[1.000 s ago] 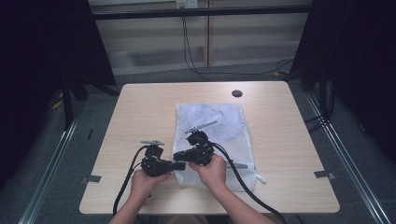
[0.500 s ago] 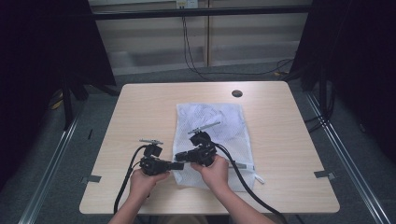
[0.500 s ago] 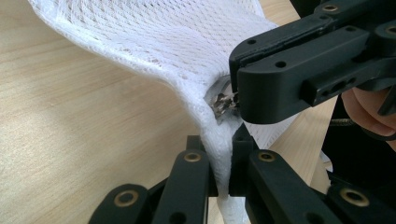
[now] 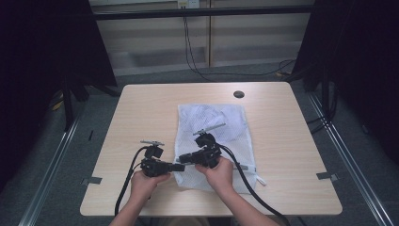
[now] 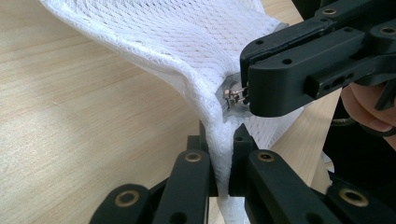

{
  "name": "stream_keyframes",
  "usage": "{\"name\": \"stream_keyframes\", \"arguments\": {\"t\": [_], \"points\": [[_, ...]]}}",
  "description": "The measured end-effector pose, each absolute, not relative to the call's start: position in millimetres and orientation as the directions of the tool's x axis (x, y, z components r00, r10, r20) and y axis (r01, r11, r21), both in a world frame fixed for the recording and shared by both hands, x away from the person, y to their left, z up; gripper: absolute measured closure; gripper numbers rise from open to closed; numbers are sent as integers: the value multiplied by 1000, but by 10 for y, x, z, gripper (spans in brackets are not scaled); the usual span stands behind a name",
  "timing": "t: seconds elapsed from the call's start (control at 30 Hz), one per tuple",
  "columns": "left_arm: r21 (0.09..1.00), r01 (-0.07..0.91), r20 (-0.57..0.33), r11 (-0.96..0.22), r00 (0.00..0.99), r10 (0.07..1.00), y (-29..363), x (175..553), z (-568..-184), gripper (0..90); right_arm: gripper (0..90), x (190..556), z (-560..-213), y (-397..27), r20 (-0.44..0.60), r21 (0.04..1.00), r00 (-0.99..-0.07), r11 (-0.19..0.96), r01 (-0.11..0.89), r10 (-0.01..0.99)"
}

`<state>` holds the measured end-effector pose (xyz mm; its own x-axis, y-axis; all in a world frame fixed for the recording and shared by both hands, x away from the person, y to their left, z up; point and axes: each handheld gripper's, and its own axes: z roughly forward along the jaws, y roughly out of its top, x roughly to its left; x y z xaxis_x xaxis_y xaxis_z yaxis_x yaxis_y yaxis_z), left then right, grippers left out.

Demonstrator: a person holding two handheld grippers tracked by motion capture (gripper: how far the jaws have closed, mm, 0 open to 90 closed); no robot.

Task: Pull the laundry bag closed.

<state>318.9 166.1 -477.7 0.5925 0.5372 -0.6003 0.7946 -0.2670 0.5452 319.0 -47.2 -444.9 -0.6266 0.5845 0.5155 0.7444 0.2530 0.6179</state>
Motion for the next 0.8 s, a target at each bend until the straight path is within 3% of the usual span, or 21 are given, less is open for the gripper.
{"name": "stream_keyframes", "arguments": {"t": [0.8], "points": [[546, 798, -603, -257, 587, 541, 1683, 3192, -4763, 893, 870, 3193, -4458, -569, 518, 617, -625, 251, 746, 584]]}}
